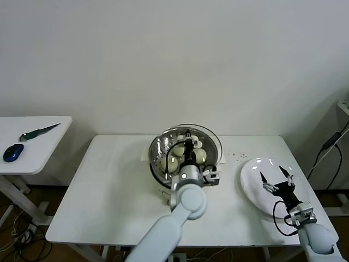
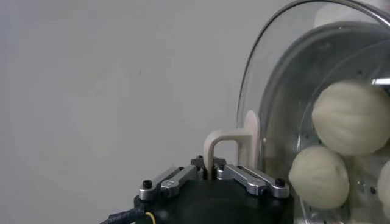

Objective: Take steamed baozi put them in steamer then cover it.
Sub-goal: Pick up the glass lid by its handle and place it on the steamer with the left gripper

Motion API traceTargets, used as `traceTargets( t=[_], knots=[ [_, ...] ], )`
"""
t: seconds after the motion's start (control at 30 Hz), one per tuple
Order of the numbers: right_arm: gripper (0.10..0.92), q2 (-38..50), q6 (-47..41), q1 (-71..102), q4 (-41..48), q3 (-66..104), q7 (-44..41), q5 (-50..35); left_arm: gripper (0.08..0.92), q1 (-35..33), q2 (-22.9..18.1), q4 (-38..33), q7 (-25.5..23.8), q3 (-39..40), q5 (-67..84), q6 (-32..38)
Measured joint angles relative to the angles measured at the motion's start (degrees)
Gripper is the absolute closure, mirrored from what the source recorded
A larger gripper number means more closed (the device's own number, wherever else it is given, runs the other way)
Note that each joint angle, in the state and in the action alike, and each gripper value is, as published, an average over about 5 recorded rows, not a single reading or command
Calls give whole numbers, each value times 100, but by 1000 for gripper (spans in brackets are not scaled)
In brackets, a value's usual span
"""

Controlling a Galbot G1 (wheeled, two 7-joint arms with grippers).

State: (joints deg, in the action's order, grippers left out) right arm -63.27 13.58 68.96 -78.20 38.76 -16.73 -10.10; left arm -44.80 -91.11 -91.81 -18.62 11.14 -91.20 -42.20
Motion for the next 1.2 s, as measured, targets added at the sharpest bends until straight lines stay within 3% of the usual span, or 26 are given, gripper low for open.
traceTargets(
  t=[1.2],
  knots=[
    [203,-121,66,-44,28,11,-55,199,848,40,59,360,98,-80,125,2]
  ],
)
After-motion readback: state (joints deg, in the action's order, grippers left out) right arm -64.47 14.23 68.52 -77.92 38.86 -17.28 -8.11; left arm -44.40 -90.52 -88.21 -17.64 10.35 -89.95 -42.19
